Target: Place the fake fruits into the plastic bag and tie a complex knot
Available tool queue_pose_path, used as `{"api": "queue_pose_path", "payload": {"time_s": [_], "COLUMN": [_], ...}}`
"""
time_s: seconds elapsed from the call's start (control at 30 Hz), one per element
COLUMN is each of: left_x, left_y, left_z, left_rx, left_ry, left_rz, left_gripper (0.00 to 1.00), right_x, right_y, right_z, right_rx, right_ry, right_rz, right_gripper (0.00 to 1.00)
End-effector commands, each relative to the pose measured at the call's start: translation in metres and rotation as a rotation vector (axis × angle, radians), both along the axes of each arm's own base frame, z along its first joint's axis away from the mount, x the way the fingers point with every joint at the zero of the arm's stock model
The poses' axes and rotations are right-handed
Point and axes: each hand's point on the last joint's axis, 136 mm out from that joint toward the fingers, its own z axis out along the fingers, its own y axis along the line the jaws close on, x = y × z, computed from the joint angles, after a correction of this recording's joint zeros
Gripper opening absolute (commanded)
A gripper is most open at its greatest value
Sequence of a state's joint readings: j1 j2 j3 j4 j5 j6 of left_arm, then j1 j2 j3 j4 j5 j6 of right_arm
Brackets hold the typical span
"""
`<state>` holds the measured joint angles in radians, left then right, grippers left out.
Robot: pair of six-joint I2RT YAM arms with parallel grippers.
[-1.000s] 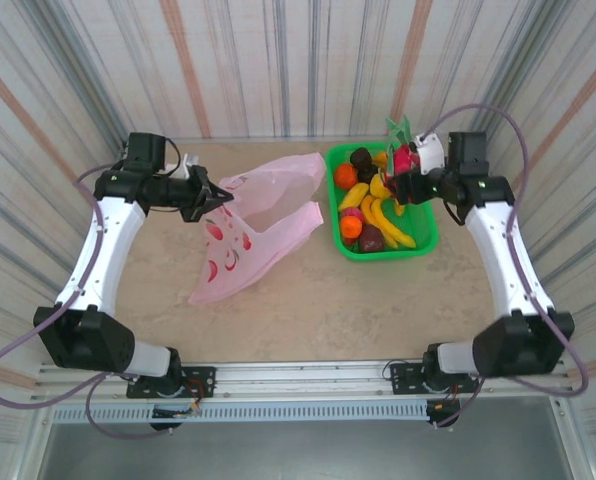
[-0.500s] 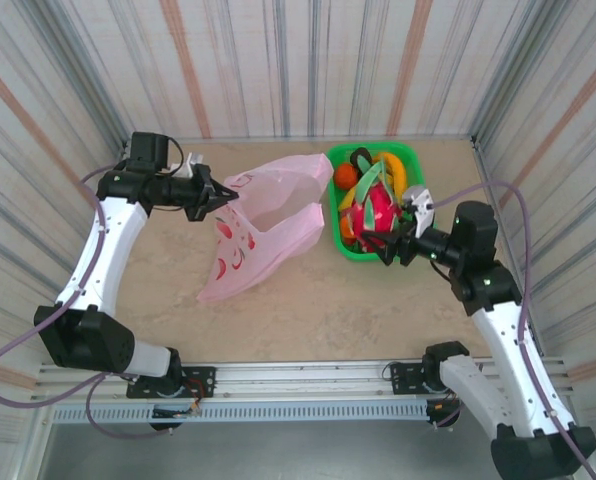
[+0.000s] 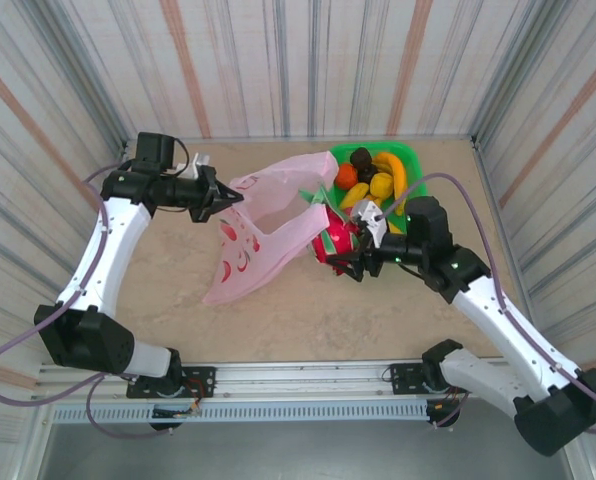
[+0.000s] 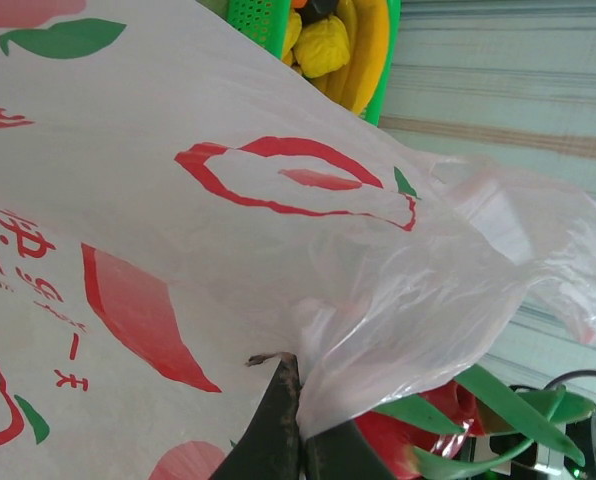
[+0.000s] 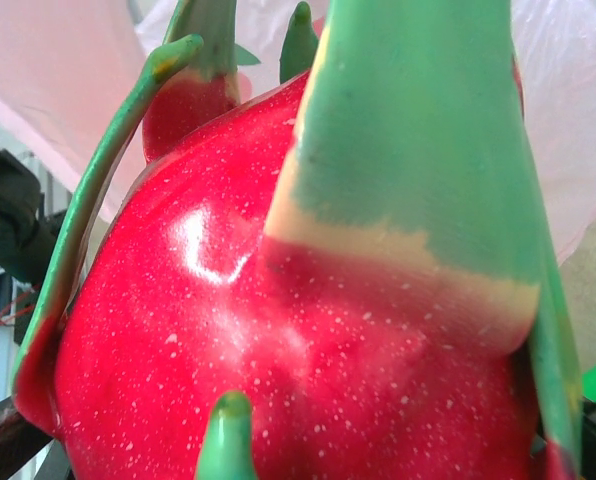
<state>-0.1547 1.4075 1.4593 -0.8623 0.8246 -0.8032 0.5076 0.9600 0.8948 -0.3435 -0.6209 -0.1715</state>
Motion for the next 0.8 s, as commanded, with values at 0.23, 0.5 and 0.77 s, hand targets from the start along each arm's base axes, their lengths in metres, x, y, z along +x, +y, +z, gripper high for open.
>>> {"api": "queue_pose_path", "payload": {"time_s": [0.23, 0.5, 0.77], "left_x": [-0.016, -0.023, -0.027], "left_y": [-0.011, -0.017, -0.022], "left_z": [0.017, 0.02, 0.018], "left_rx": [0.057, 0.078, 0.091], "left_ry": [-0.158, -0.194, -0.193], "left_rz": [-0.129, -0.178, -0.191], "left_gripper": [0.0, 0.0, 0.0], "right_x": [0.002, 0.013, 0.025], "right_y": [0.018, 0.032, 0.052], "right_z": [0.004, 0.038, 0.056], "right_rx": [-0.102, -0.005, 0.047], "right_ry": [0.056, 0.016, -0.041], "right_rz": [0.058, 0.055, 0.057], "right_gripper": [0.61, 0.6, 0.6]}}
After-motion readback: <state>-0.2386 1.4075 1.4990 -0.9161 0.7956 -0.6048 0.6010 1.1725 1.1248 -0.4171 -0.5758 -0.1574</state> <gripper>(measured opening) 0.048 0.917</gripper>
